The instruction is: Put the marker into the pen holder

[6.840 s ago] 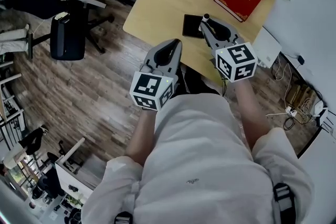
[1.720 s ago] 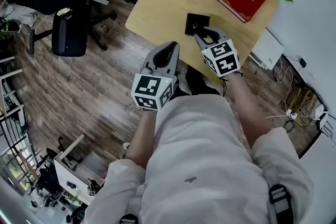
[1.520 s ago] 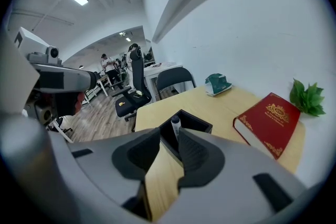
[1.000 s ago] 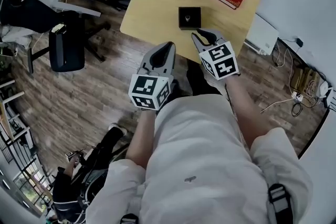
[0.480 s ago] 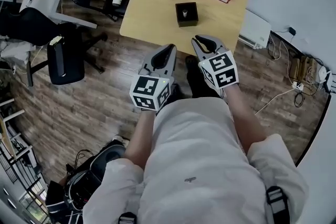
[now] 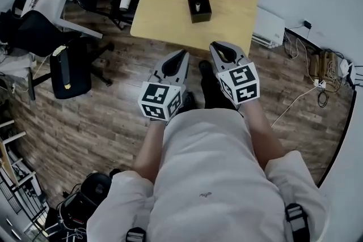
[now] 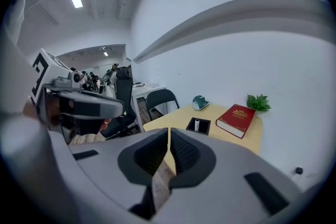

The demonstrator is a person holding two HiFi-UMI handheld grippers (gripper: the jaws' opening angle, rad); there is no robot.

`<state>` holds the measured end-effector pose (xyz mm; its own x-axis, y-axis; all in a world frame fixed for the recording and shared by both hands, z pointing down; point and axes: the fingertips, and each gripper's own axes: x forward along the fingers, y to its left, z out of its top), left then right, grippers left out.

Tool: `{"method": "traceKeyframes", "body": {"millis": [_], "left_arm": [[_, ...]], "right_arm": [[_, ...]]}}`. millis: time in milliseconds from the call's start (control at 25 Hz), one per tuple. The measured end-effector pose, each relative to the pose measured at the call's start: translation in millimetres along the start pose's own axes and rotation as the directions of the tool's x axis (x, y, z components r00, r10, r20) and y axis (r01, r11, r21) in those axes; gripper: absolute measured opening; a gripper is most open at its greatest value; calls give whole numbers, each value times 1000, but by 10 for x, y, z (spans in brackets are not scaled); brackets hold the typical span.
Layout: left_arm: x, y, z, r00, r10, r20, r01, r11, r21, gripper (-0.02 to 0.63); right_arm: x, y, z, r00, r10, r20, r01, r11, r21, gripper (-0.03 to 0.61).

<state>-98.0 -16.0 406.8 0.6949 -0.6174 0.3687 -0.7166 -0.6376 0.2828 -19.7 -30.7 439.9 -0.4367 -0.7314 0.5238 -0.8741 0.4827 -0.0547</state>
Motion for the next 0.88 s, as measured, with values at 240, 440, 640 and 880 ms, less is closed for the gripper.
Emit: {"method": "traceKeyframes", "body": {"millis": [240,440,640,880], "left_arm": [[-320,-80,24,999,-27,33,26,1000,17,12],[-591,-134,30,997,-53,53,52,998,24,12],[-755,-185,38,995,-73,70,71,997,29,12],[-826,-243,66,992,-92,87,89,995,37,12]], "right_arm": [[-312,271,51,998,-44,54,43,999,16,0],[-546,511,113,992,-69,103,66,997,38,0],[-785,681,224,981,-74,178,65,996,60,0],[-967,816,303,971,-44,236,29,997,66,-2]]}}
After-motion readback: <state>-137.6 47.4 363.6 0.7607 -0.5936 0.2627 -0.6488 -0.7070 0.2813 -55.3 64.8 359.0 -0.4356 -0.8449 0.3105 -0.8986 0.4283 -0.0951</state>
